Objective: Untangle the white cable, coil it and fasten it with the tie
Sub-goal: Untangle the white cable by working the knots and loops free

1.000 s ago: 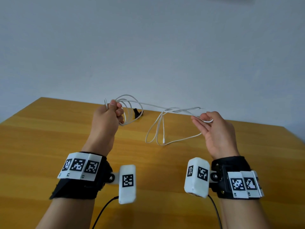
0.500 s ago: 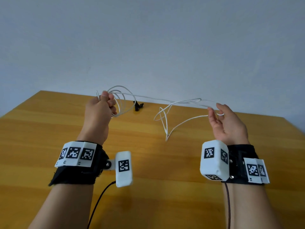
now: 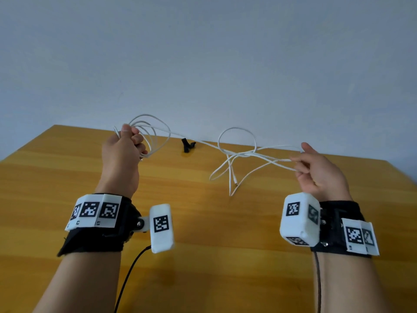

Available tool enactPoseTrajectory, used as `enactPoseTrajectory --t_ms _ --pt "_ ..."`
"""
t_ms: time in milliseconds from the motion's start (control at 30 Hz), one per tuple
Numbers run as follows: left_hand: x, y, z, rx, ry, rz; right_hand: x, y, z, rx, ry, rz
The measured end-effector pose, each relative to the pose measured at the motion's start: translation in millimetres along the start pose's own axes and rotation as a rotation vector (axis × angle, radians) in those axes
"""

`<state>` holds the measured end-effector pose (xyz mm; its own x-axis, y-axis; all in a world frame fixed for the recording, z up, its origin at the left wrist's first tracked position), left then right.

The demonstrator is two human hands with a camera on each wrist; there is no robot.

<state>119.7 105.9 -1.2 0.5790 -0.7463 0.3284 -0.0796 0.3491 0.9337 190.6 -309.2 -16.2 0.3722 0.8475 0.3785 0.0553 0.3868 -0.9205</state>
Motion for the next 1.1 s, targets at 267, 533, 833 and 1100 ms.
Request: enactPoseTrajectory --t_ms 267,533,833,1100 --pt "-11 4 -4 0.039 0.08 0.009 -11 -28 1 -0.425 0.082 0.597" --pt "-5 3 -4 0.024 0.046 0.004 -8 -7 -12 -0.293 -0.058 0.849" --pt "34 -7 10 0.033 -0.196 -0.218 27 -11 8 -0.407 -0.194 1.293" --pt "58 -20 22 -0.005 -0.35 -0.303 104 4 78 -0.546 -0.818 0.989"
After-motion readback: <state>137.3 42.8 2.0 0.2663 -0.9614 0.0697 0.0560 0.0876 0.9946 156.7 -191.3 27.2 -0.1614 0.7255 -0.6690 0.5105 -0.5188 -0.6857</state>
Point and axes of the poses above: each hand's wrist, its own z-axis away from the middle knuckle, its own x-axis out of the palm, y = z × x, the point moved 9 cm from there along -z, towards the middle knuckle, and after that the axes turned 8 degrees about -x, right-handed, at the moved point
